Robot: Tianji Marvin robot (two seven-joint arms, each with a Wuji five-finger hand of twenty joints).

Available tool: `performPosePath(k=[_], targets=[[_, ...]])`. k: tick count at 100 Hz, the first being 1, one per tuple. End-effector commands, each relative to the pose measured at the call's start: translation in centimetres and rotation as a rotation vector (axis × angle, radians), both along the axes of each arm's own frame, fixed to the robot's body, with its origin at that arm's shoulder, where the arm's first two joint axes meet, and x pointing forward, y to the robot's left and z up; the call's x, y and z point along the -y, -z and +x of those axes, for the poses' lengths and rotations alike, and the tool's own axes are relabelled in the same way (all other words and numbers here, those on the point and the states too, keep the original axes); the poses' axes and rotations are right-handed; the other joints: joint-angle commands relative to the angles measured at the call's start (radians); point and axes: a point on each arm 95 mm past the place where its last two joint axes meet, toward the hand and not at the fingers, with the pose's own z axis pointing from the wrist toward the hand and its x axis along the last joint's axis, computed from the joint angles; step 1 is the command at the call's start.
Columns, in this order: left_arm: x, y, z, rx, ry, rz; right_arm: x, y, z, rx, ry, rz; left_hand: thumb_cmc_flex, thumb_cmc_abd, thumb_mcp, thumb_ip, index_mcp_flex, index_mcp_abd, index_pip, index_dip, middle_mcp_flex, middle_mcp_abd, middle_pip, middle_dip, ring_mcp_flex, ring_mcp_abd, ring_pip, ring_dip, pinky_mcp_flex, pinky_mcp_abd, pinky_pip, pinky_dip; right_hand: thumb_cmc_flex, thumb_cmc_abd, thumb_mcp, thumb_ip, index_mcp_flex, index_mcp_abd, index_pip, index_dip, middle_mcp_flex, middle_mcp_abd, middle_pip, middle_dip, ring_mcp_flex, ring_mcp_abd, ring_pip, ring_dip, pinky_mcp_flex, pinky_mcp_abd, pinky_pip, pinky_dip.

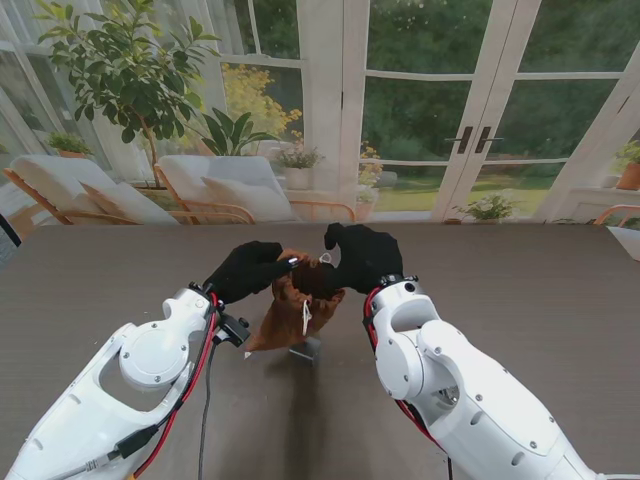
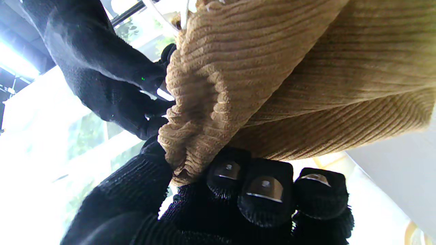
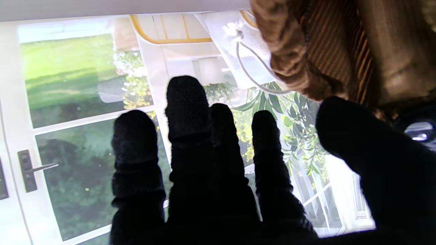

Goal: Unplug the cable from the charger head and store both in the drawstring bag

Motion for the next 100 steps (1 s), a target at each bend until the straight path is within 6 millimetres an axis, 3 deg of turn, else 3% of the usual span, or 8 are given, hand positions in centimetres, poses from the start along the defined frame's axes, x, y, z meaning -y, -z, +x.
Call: performPosePath(k=[1,23,42,63,100], targets=[[-0.1,-0.4,-0.2,0.003,0.008,0.001,0.3,0.6,-0.1,-0.019,-0.009,-0.020,0.025,-0.016,0.083,-0.022,-0.024,0.057,0.056,0.035,-0.009,-0.030,0.015,0.025,-0.023,-0.027,0.028,0.012,-0.014,0.011,0.000,0.021,-0.041,0.011,-0.036,0.014,-0.044,-0.010,-0.024,0.011,-0.023,0.007,-0.019,-0.017,-0.012,0.014,-0.008,-0.002,-0.038,-0.008,-0.024,0.031],[-1.1,-0.7,-0.6,0.004,-0.014,0.006,1.2,1.9,0.4,-0.070,-0.006,-0.044,0.022,-0.016,0.087,-0.023,-0.022,0.057,0.054,0.034,-0.008,-0.030,0.014,0.027,-0.022,-0.028,0.028,0.013,-0.014,0.010,0.001,0.023,-0.063,0.001,-0.103,0.006,-0.143,-0.009,-0.112,-0.015,-0.071,-0.002,-0.034,-0.018,-0.050,0.016,-0.021,0.003,-0.059,-0.012,-0.038,0.039],[-1.9,-0.9,-0.9,0.005,-0.030,0.014,1.5,3.0,0.8,-0.123,-0.009,-0.065,0.022,-0.016,0.088,-0.023,-0.024,0.058,0.051,0.033,-0.007,-0.030,0.013,0.028,-0.022,-0.026,0.028,0.013,-0.014,0.008,0.003,0.025,-0.045,-0.062,-0.115,-0.021,-0.208,-0.049,-0.156,-0.032,-0.088,-0.020,-0.008,0.000,-0.051,0.001,-0.002,0.016,-0.050,-0.025,-0.032,0.056],[-2.6,-1.0,-1.2,0.010,-0.043,0.024,1.4,4.5,1.0,-0.201,-0.036,-0.114,0.023,-0.015,0.086,-0.022,-0.024,0.058,0.049,0.033,-0.007,-0.030,0.013,0.028,-0.022,-0.026,0.028,0.013,-0.014,0.008,0.003,0.026,-0.041,-0.141,-0.135,-0.051,-0.221,-0.091,-0.190,-0.055,-0.091,-0.035,0.039,0.040,-0.028,-0.028,0.102,0.060,-0.012,-0.051,0.011,0.082],[-3.8,-1.4,-1.9,0.021,-0.056,0.028,0.1,8.5,0.4,-0.298,-0.091,-0.185,0.025,-0.011,0.078,-0.020,-0.025,0.056,0.047,0.035,-0.010,-0.029,0.011,0.030,-0.025,-0.027,0.027,0.014,-0.014,0.008,0.002,0.027,-0.079,-0.202,-0.113,-0.082,-0.211,-0.117,-0.205,-0.066,-0.093,-0.055,0.091,0.096,-0.007,-0.065,0.203,0.091,0.015,-0.077,0.051,0.090]])
